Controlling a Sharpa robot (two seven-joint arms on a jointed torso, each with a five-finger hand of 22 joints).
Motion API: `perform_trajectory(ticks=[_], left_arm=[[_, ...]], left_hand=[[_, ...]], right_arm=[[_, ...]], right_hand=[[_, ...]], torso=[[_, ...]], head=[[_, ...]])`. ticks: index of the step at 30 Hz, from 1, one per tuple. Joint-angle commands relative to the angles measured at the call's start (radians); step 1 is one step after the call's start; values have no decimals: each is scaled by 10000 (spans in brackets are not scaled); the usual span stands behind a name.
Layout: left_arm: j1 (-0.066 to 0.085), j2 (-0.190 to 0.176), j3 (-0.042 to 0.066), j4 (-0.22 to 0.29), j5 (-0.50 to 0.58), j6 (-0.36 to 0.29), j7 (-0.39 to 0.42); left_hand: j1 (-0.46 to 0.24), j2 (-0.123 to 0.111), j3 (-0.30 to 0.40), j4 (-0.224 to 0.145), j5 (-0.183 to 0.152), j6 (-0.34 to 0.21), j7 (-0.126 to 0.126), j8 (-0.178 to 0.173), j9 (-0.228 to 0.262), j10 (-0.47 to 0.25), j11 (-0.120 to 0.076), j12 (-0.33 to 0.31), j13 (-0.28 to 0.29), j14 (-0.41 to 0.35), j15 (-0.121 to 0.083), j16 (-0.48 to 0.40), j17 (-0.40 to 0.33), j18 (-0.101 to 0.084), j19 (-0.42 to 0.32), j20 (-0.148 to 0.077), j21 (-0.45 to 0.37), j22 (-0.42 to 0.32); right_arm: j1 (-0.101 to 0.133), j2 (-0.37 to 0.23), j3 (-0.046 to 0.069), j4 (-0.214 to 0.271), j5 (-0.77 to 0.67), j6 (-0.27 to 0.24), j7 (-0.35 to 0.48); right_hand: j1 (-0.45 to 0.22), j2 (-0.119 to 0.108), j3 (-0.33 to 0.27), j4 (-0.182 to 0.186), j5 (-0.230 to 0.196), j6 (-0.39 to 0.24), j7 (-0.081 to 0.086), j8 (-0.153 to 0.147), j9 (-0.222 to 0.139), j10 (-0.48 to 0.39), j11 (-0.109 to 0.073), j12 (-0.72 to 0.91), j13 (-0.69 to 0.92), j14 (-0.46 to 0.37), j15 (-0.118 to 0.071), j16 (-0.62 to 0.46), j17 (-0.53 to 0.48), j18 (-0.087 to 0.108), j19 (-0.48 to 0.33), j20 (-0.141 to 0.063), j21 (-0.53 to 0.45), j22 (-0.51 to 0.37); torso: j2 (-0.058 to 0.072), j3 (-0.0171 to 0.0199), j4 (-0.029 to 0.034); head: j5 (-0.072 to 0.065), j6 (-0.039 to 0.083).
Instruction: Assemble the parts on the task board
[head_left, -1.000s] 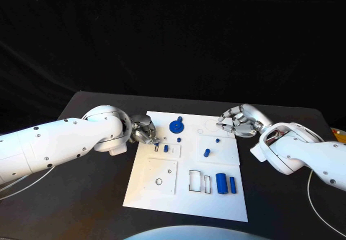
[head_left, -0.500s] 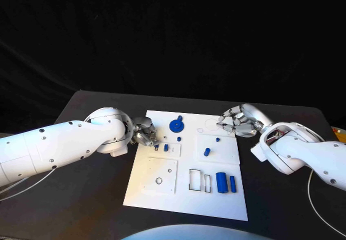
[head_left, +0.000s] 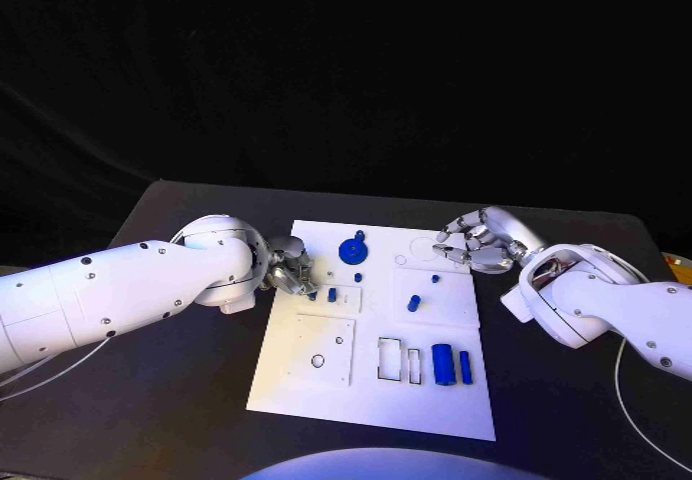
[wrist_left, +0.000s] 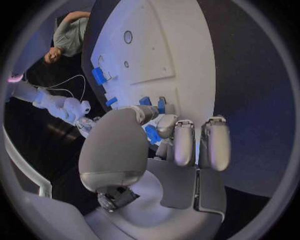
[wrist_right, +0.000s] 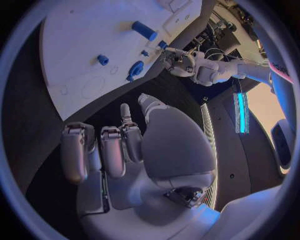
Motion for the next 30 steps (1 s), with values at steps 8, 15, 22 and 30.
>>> perform_trajectory(ticks=[8,15,22,30], left_arm=[[-44,9,-22,37,-76,521,-204],[-51,5,-22,48,-78,528,-200],[-54,33,-23,37,-75,453,-173],[-55,112,-23,2,121,424,-142]], left_hand=[[78,-48,1301,-1151,54,161,-169,83,1095,80,-38,-6,-22,433,-90,-15,279,-23,62,-21,48,467],[-6,-141,1553,-1231,57,177,-182,177,1169,90,-49,-26,-42,434,-100,-18,276,-20,53,-31,46,464],[-33,-163,1619,-1249,52,178,-184,200,1190,90,-51,-38,-58,434,-102,-19,275,-21,53,-33,46,465],[-296,-271,1735,-1173,10,268,-224,329,1285,137,-74,-30,-52,437,-112,-18,276,-22,53,-37,48,477]], right_arm=[[-9,-4,1,5,-170,109,70],[-10,-7,1,2,-171,105,73],[-16,1,1,-5,-172,97,80],[-41,16,1,-18,-172,99,87]], right_hand=[[-17,121,17,20,29,-57,-8,53,8,-29,-1,-23,1057,724,-57,-39,1330,61,265,-53,-36,1755],[-17,121,17,20,29,-57,-8,53,8,-29,-1,-23,1057,724,-57,-39,1330,61,265,-53,-36,1755],[-17,121,17,20,29,-57,-8,53,8,-29,-1,-23,1057,724,-57,-39,1330,61,265,-53,-36,1755],[-56,135,17,25,56,-65,-9,65,16,-37,-1,-35,1045,721,-57,-47,1314,66,256,-54,-59,1743]], torso=[[0,-2,4],[5,-3,2],[7,0,7],[3,2,3]], head=[[-4,5],[-5,-10],[-9,-13],[0,-41]])
